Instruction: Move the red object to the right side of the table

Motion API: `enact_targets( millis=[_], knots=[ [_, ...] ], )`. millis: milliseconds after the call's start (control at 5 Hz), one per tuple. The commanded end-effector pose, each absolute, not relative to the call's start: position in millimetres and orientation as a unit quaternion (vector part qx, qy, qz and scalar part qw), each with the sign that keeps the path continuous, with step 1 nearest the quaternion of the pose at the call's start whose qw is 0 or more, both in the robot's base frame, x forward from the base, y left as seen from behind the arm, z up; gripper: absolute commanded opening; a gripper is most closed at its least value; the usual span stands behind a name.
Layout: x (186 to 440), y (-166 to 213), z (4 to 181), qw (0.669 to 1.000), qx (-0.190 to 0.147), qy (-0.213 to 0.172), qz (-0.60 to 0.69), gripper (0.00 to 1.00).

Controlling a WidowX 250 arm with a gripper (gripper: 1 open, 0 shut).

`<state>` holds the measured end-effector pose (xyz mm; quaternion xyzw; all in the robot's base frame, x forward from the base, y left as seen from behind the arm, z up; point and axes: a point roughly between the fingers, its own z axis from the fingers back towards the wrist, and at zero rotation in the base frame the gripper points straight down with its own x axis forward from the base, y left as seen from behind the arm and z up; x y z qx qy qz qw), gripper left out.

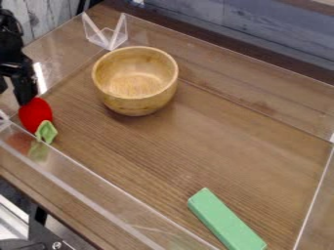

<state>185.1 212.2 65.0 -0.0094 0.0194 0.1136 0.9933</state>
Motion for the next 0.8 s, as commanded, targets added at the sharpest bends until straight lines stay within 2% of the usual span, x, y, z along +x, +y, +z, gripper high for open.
enact_targets(
  millis=[0,600],
  knots=[
    [197,209,70.2,0.991,-0.001,0.004,0.131,1.00],
    [207,202,54.2,0.988,-0.003,0.007,0.153,1.00]
  ],
)
